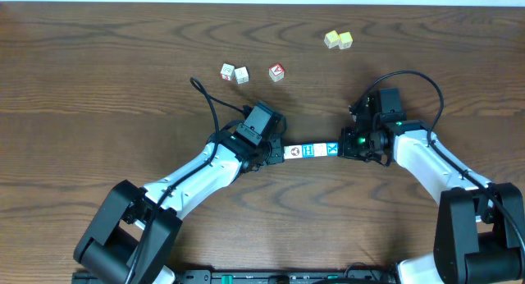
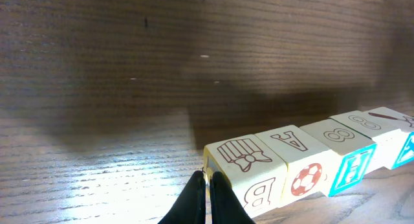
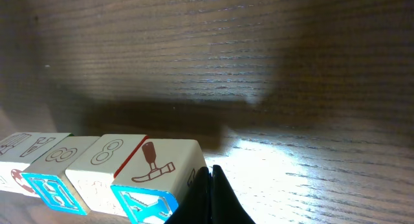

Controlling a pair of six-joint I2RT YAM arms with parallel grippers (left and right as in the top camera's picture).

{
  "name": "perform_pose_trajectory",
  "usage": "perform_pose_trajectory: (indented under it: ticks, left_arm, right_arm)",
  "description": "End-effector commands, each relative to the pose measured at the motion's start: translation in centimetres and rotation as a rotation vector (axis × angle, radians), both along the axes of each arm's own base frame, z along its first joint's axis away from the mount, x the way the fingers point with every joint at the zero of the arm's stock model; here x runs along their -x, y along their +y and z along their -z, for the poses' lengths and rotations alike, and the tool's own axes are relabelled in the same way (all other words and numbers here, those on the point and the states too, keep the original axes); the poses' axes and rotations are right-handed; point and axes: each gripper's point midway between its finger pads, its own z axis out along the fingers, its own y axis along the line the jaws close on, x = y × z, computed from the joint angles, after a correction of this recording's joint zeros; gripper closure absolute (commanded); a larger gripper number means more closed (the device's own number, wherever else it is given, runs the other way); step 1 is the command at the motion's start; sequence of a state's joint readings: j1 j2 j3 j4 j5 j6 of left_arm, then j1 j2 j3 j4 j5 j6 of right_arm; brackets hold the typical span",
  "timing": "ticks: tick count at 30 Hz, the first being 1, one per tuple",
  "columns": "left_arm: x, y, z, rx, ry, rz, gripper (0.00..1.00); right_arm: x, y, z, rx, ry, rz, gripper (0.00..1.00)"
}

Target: Lift 5 blocks

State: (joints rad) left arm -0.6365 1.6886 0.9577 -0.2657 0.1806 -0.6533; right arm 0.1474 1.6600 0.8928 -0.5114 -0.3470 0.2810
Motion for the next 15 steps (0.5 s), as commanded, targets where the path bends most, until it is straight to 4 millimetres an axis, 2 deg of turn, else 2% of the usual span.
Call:
perform_pose_trajectory:
  ticks: [1,15]
  left_arm:
    - [0.9,-2.25,-1.44,0.093,0.009,0.074,0.93]
    - [0.98,-2.25,-2.0,0.1,0.003,0.076,0.93]
  right_arm:
    - [0.34,4.19,-2.51,-0.161,-0.013,-0.084,0.99]
    - [0.31,4.19,-2.6,-0.161,-0.012,-0.085,0.99]
